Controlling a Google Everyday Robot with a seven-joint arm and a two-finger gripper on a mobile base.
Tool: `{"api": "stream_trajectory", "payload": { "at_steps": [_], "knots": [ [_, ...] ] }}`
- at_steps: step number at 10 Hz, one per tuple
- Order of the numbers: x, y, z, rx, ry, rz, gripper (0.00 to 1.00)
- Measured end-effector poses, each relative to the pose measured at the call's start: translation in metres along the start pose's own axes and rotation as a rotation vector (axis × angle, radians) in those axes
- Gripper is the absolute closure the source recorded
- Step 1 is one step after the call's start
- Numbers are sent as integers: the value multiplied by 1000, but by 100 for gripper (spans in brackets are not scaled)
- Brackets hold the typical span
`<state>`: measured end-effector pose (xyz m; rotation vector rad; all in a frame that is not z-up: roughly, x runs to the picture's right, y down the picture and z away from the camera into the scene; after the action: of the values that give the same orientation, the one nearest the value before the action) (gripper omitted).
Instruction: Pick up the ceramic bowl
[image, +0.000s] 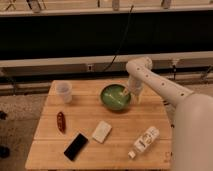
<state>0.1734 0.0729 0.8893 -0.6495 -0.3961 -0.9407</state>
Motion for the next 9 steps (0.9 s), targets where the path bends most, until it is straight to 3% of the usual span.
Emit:
{"api": "stream_trajectory", "payload": {
  "at_steps": [5, 7, 9],
  "knots": [
    [4, 7, 24, -10, -31, 15, 21],
    [6, 9, 27, -30, -39, 21, 36],
    [9, 7, 30, -41, -48, 18, 59]
  ]
}}
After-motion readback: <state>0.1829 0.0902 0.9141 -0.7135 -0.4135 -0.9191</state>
